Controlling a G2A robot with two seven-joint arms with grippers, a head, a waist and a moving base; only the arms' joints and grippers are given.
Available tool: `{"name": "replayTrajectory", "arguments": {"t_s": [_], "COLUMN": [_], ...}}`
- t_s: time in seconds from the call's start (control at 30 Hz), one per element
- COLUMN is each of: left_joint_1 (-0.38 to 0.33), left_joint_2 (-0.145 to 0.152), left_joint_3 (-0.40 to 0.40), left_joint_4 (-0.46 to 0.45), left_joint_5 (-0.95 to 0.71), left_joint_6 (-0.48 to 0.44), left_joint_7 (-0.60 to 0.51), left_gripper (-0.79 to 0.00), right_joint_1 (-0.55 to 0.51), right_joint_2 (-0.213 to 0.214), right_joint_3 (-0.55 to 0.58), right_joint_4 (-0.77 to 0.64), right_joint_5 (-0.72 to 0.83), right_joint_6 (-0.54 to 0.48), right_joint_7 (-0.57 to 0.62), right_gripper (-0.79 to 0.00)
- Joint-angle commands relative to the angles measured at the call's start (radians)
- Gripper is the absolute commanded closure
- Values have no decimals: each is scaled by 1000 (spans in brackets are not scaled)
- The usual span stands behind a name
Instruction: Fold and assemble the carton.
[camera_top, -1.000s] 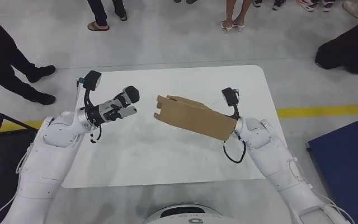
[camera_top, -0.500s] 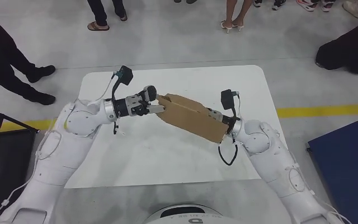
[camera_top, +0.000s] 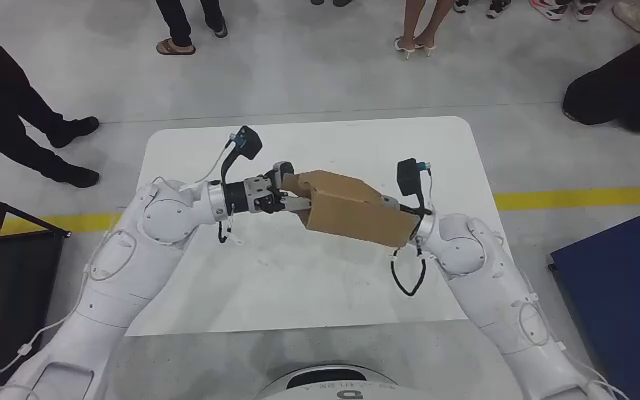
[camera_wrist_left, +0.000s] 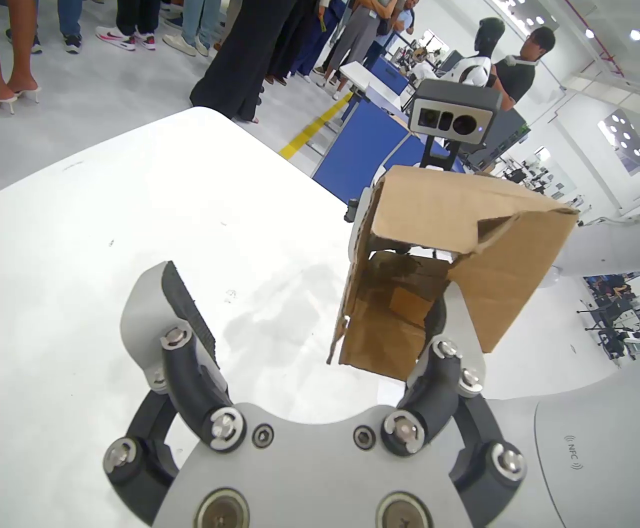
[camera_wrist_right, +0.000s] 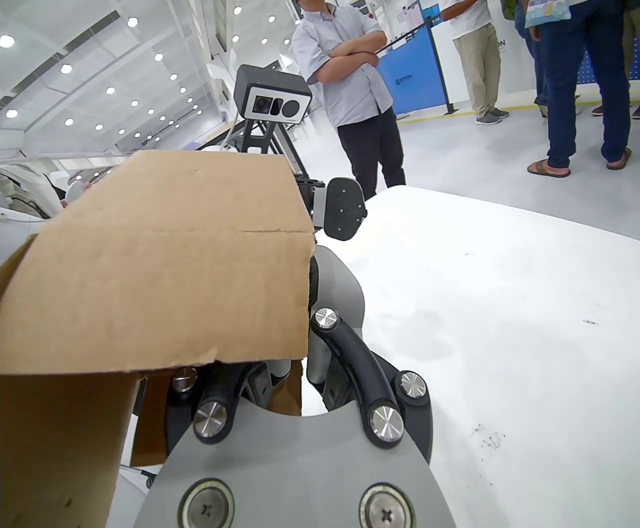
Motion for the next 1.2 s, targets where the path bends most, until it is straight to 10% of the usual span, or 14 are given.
{"name": "replayTrajectory", "arguments": {"t_s": [0.0, 0.57, 1.17], "left_joint_1": [-2, 30, -4], "left_joint_2": [0, 21, 0], "left_joint_3": [-2, -111, -7], "left_joint_4": [4, -24, -34], "left_joint_5": [10, 18, 88], "left_joint_6": [7, 18, 48], "left_joint_7": [-1, 9, -1], "left_gripper": [-785, -785, -785], "right_joint_1": [4, -25, -24], "right_joint_2": [0, 7, 10], "right_joint_3": [0, 2, -9], "right_joint_4": [4, -37, -30], "right_joint_5": [-12, -77, -107], "right_joint_6": [9, 23, 62], "right_joint_7": [-3, -26, -42], "right_gripper": [0, 0, 0]}}
